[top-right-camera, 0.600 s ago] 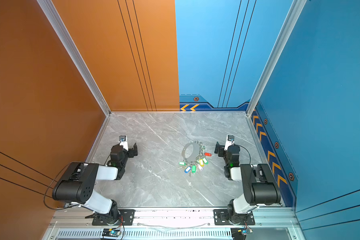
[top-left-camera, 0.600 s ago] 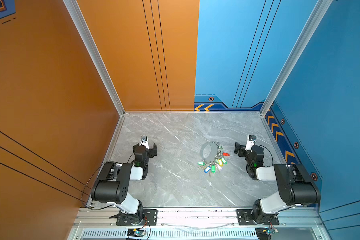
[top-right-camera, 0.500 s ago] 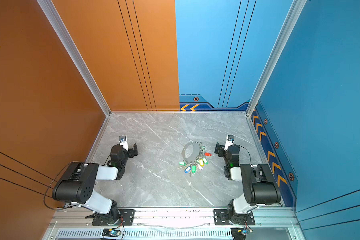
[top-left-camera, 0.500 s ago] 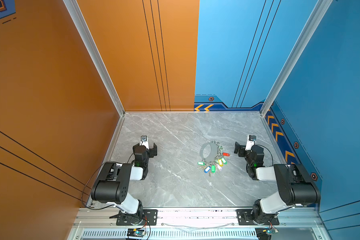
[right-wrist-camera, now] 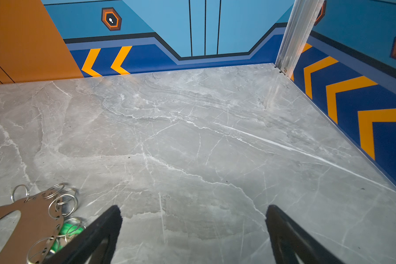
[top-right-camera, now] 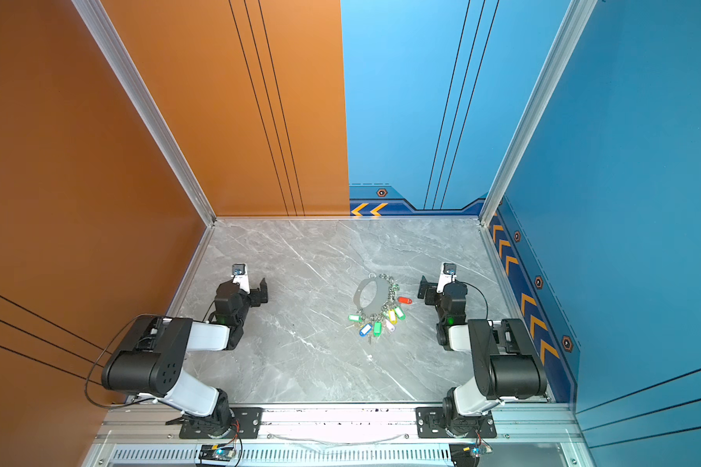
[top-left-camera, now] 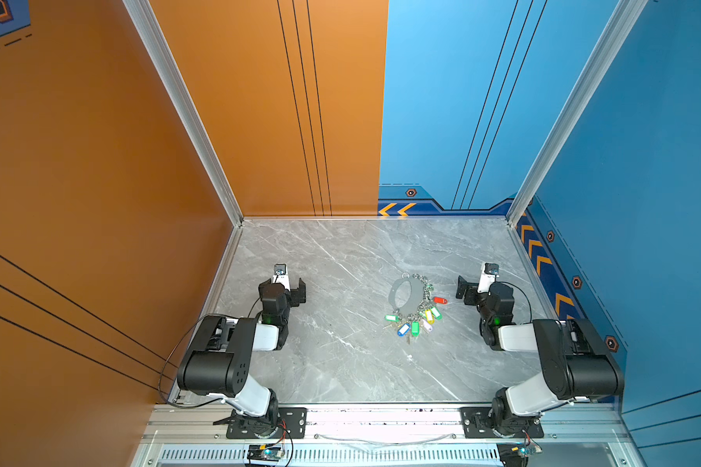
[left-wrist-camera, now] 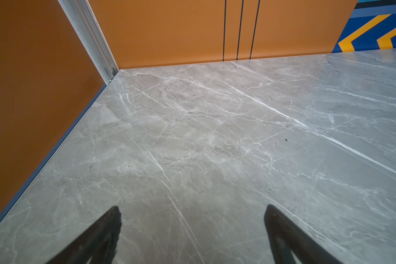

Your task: Remove the keys from the keyring

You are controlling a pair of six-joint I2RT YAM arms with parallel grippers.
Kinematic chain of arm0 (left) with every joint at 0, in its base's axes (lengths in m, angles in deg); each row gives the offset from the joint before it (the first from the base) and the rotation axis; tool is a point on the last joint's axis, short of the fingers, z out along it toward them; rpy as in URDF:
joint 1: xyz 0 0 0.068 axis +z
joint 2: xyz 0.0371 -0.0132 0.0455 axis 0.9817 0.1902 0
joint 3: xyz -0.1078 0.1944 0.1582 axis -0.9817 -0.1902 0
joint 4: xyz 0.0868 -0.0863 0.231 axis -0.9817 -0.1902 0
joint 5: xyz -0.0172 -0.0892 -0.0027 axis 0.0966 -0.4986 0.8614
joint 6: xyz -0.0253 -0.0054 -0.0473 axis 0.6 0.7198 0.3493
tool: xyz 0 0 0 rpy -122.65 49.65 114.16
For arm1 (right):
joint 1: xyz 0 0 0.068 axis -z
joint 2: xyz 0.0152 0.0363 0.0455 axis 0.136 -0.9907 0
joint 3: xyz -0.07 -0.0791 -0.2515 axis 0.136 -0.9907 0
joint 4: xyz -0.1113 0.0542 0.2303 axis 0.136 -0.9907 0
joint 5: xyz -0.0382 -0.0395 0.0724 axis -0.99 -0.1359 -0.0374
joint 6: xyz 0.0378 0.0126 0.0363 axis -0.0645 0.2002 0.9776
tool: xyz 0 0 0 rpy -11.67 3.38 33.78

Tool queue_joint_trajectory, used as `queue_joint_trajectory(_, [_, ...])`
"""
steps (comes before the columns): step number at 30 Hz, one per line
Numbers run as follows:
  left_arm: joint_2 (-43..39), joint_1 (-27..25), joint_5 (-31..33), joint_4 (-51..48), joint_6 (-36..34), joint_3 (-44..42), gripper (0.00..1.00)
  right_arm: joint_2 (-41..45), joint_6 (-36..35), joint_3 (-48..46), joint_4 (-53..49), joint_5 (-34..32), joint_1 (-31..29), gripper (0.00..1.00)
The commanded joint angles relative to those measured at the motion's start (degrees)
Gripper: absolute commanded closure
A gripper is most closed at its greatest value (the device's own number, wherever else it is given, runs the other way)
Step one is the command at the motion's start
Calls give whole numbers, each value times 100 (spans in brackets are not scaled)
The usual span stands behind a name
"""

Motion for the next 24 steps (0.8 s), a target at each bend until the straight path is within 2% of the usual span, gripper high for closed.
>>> queue_joint_trajectory(1, [24, -14, 140, 126, -21, -11, 2, -43, -84, 98, -100, 62, 5, 0])
queue_joint_trajectory(15, [27, -13, 138, 126, -22, -18, 2, -43, -89, 98, -96, 46, 1, 0])
queue_joint_trajectory(24, [12, -35, 190, 139, -19, -27, 2, -18, -166, 37, -13, -208, -126, 0])
